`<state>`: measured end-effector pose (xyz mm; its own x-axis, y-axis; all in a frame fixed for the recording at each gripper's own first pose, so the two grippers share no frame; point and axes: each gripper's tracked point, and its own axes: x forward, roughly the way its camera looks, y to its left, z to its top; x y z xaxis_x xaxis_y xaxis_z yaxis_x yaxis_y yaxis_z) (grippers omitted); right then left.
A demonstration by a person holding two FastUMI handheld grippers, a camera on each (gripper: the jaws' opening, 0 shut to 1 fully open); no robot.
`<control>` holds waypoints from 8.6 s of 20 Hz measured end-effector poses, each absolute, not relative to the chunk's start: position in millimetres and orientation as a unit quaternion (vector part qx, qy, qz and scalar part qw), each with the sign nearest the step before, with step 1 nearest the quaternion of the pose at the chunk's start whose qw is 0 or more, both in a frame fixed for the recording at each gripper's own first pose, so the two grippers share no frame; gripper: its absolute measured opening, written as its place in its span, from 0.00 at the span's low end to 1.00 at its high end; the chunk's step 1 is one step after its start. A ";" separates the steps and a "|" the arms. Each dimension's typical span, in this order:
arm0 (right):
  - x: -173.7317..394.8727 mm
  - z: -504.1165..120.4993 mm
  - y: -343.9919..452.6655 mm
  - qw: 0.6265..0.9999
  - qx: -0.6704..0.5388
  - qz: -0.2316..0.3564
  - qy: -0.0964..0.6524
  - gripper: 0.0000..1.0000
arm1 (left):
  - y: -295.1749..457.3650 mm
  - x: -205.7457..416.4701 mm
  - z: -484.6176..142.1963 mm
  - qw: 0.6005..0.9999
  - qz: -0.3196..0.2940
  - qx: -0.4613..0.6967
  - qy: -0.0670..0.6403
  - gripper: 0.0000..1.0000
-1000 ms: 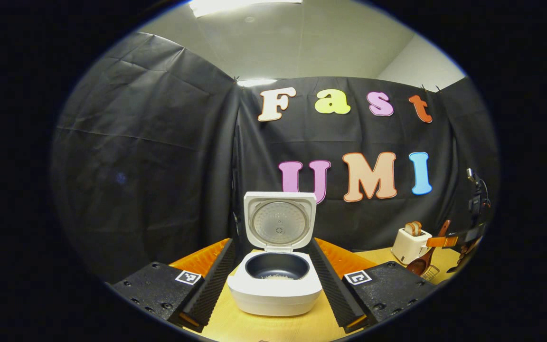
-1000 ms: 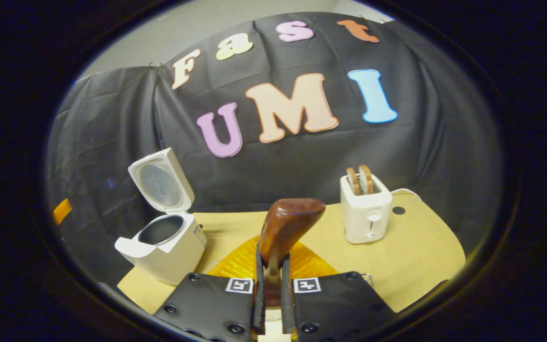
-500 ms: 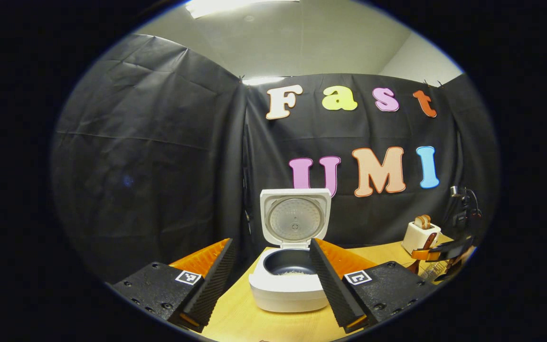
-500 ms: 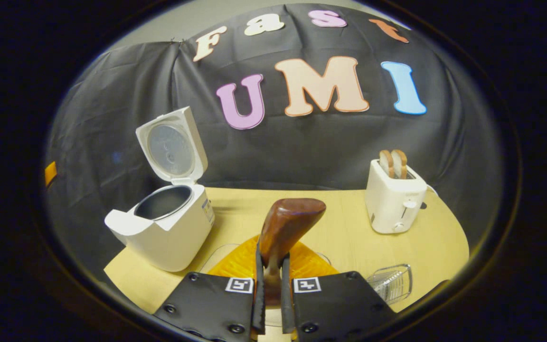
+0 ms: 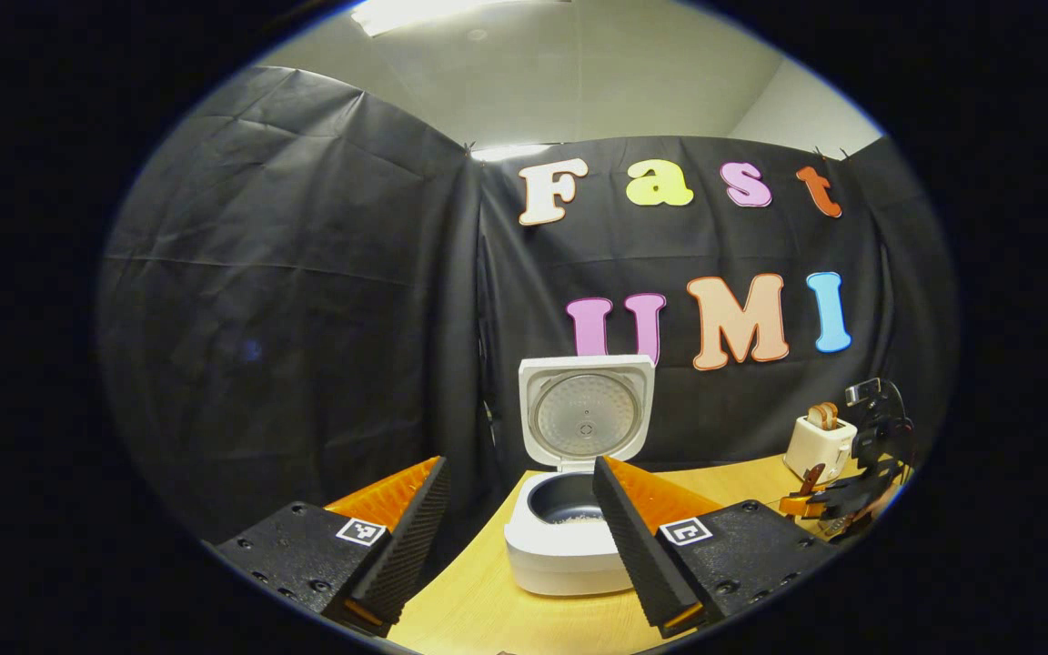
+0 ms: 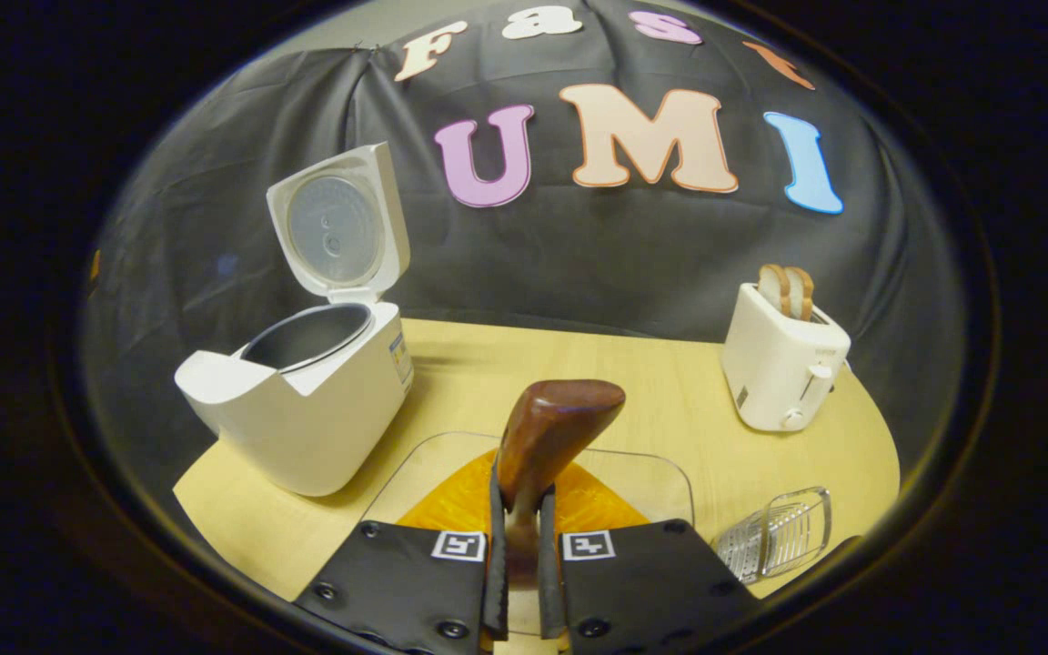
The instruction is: Close the left gripper, press the button to open the rice cooker; take a wooden spoon from the chopstick holder with the right hand, scoop a spoonful of rice and pour it into the rice cooker, then put the wooden spoon back into the chopstick holder.
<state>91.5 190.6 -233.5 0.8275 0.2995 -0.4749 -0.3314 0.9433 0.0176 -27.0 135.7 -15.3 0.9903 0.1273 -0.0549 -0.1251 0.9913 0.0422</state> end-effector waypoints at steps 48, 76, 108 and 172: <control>115.5 -170.6 173.2 0.776 0.540 0.113 0.305 0.16 | 133.6 -14.5 -25.5 0.999 0.040 -0.011 0.033 0.93; 181.2 -151.0 452.0 0.842 0.375 0.229 0.314 0.16 | 270.7 -61.0 -47.1 0.985 0.159 -0.023 0.054 0.92; 154.8 -92.7 505.3 0.916 -0.191 0.348 0.063 0.16 | 278.1 -66.2 -48.7 0.985 0.161 -0.039 0.049 0.95; 141.9 -211.0 -84.3 0.957 0.118 0.006 0.266 0.17 | -1.4 41.3 22.0 0.999 -0.038 -0.001 0.002 0.92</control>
<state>141.9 -84.3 -211.0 0.8587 0.0738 -0.5072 0.0511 0.9723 0.2281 41.3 -1.4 22.0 0.9971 -0.0759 -0.0048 0.0759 0.9971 -0.0029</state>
